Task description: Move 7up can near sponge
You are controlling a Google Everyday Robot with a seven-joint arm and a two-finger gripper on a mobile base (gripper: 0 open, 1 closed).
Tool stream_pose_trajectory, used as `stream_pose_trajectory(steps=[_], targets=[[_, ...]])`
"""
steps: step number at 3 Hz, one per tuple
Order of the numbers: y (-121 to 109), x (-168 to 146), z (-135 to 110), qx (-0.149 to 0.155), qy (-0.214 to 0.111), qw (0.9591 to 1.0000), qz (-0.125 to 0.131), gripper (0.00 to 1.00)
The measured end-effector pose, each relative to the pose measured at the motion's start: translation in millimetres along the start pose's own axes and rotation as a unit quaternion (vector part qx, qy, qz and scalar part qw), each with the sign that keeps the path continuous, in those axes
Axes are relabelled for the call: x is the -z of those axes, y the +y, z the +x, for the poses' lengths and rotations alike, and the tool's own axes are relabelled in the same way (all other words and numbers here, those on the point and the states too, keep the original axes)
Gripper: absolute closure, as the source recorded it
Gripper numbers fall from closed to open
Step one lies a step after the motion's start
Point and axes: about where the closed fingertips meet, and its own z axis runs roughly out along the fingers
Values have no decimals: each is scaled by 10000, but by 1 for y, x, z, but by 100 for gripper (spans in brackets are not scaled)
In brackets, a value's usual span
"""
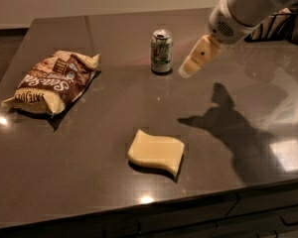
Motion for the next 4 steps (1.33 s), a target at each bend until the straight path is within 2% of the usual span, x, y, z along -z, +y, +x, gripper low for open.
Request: stream_pose_trajectory(steps=[1,2,4], targets=[[-21,-29,-27,-473,-414,9979,140,0],[-38,-60,-49,-768,-720,9944,136,0],[-58,-109,-85,-870,-1066,9904,-102,0]])
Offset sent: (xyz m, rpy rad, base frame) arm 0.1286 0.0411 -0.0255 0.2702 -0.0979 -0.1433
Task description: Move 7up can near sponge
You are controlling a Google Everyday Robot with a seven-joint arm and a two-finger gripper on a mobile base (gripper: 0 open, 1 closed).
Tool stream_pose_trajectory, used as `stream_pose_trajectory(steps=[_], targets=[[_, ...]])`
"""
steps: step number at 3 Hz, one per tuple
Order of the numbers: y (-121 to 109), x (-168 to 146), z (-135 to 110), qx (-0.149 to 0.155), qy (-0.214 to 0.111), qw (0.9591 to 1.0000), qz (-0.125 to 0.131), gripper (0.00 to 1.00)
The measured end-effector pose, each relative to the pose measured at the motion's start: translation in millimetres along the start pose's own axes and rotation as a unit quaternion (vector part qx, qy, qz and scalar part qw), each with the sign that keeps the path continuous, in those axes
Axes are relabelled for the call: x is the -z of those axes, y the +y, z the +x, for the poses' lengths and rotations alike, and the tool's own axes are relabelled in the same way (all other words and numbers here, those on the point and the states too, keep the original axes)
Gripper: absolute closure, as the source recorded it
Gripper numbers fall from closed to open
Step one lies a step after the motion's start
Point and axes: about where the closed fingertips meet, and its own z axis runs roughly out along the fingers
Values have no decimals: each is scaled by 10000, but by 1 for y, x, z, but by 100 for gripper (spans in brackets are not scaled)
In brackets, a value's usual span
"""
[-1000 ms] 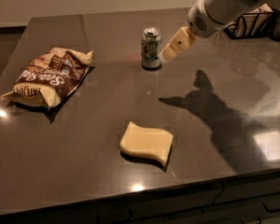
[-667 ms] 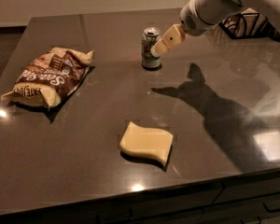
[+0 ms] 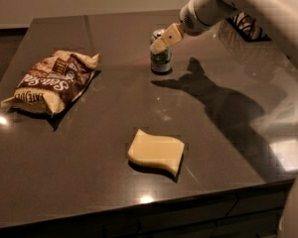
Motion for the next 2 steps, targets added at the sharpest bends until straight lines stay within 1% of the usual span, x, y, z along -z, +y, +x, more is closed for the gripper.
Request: stream_pose_trajectory(steps=[1,2], targets=[[3,-18,-10,29,-54,9997,-234,0],[11,-22,-16,132,14,9988,-479,16]])
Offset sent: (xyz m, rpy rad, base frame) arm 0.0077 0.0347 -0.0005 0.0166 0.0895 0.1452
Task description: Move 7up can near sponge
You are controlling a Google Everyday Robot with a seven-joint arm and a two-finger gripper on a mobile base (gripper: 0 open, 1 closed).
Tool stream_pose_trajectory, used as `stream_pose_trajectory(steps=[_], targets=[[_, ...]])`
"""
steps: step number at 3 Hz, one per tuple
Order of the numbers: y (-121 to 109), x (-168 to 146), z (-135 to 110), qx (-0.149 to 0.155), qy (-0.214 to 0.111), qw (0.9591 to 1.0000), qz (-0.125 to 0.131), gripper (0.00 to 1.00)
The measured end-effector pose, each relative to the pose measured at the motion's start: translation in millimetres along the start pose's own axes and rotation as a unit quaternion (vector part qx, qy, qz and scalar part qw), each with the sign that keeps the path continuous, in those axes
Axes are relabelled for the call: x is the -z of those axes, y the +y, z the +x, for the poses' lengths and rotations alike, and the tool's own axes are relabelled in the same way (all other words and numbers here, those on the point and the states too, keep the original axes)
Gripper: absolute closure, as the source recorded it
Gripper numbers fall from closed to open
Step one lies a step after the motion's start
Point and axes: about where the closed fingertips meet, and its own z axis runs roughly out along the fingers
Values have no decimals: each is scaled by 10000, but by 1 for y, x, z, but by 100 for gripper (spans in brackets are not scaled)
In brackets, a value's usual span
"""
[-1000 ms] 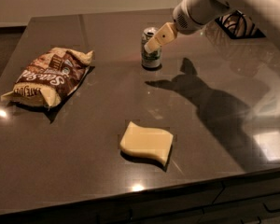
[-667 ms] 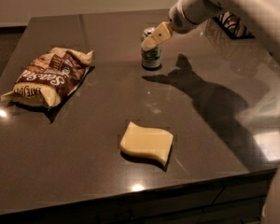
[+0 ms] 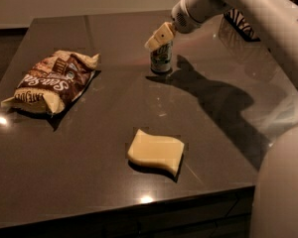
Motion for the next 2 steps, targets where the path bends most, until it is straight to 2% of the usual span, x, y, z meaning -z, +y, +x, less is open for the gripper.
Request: stream_pose_trajectory(steps=[2], targets=[[13,4,5,269,342,9988,-239,62]])
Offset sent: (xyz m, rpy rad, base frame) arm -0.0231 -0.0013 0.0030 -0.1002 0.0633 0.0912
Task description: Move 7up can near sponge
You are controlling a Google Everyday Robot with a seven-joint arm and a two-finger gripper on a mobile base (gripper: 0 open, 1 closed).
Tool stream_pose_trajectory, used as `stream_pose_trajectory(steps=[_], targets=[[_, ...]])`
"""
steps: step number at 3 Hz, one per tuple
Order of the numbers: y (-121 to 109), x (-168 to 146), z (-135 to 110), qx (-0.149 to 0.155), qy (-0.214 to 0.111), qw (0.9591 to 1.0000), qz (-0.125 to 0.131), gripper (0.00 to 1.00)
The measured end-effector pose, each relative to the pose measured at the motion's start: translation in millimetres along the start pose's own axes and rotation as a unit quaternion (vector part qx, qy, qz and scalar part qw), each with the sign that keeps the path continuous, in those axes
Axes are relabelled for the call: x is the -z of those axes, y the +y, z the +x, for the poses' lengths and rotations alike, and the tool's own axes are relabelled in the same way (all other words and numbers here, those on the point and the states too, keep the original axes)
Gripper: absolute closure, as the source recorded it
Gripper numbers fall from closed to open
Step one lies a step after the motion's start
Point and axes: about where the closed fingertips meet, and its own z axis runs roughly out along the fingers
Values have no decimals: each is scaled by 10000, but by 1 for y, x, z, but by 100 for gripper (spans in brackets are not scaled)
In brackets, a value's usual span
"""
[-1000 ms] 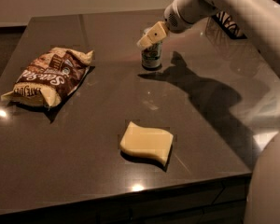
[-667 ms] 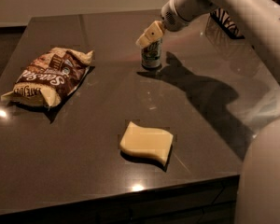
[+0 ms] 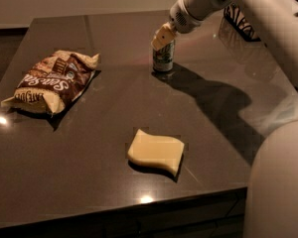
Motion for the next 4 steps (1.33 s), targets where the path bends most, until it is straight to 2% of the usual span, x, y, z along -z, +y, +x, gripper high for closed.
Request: stream_pose_trajectory(steps=[1,2,3,4], targets=[[16,14,-4,296,-50,9995,-103,85],[48,41,-8,777,-270,9962,-289,100],[97,71,1,1413,-414,9872,-609,100],[131,87,14,1783,-442,9792,-861,100]])
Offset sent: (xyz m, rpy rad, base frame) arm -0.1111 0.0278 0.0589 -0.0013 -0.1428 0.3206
